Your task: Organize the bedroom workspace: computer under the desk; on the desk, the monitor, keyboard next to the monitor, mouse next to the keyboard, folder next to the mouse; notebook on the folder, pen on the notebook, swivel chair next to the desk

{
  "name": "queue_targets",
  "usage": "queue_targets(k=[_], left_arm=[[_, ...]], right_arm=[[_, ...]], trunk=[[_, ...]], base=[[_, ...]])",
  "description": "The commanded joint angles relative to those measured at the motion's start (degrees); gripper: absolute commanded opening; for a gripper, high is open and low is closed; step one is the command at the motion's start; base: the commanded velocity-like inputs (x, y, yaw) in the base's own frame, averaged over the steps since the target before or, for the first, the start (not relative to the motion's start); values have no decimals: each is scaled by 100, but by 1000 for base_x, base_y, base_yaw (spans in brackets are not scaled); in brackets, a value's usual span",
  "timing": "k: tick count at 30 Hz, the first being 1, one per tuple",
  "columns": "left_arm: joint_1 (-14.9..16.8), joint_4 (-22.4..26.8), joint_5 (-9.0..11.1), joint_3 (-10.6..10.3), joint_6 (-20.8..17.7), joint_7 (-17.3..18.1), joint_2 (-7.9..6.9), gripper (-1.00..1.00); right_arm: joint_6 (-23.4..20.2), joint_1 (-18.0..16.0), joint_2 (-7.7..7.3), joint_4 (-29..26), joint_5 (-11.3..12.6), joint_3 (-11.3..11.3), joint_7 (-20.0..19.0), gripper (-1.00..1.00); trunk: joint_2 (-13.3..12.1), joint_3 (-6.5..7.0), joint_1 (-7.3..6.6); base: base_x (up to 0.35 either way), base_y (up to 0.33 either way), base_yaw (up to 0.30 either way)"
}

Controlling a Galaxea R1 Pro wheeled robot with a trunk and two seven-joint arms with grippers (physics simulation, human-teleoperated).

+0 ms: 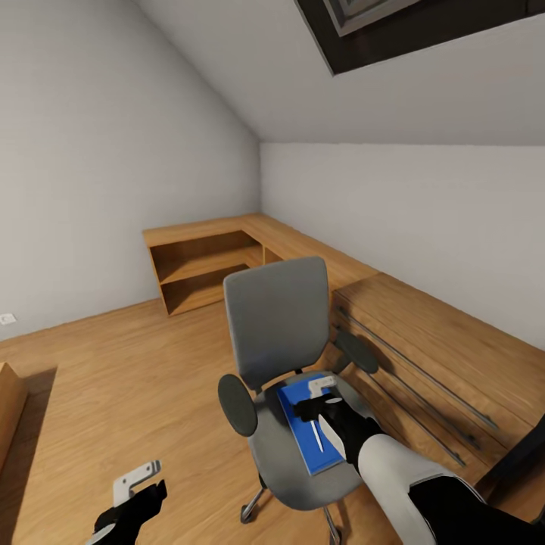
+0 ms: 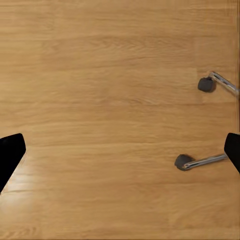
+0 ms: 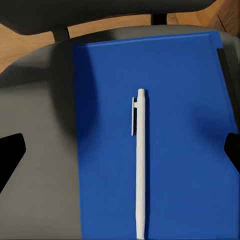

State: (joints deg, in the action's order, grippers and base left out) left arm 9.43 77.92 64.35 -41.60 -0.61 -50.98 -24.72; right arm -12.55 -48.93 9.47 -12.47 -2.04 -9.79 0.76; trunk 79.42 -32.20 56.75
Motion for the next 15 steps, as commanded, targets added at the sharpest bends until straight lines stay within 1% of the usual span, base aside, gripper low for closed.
queue_targets(k=[1,2,4,5,6,8,9,11,15], left_arm=[[7,137,27,-119,0,-20,-121,100],[7,287,35,-240,6,-5,-252,100],[7,439,49,-374,20,7,-384,100],[7,572,86,-505,56,14,-503,100],[8,710,198,-660,145,20,-636,100],[8,761,295,-724,197,22,-688,100],[10,792,386,-764,230,26,-721,100],[9,824,504,-813,276,43,-760,100],[11,836,552,-842,300,51,-776,100]], right_arm=[[-40,-2,-6,-9,-19,-17,95,100],[-42,-2,-9,-8,-16,-13,198,100],[-43,-2,-11,-8,-13,-10,294,100],[-44,-2,-13,-9,-11,-9,365,100],[-43,-2,-14,-9,-9,-7,429,100],[-41,-2,-14,-9,-8,-6,453,100],[-39,-2,-15,-9,-8,-6,468,100],[-41,-2,-12,-10,-7,-6,487,100],[-44,-2,-7,-10,-7,-8,494,100]], trunk=[[45,-24,23],[85,-42,45],[165,-78,88],[206,-96,110],[246,-114,132],[326,-150,176],[366,-168,198],[446,-204,242],[607,-276,330]], base=[[0,0,0],[0,0,0],[0,0,0],[0,0,0],[0,0,0],[0,0,0],[0,0,0],[0,0,0],[0,0,0]])
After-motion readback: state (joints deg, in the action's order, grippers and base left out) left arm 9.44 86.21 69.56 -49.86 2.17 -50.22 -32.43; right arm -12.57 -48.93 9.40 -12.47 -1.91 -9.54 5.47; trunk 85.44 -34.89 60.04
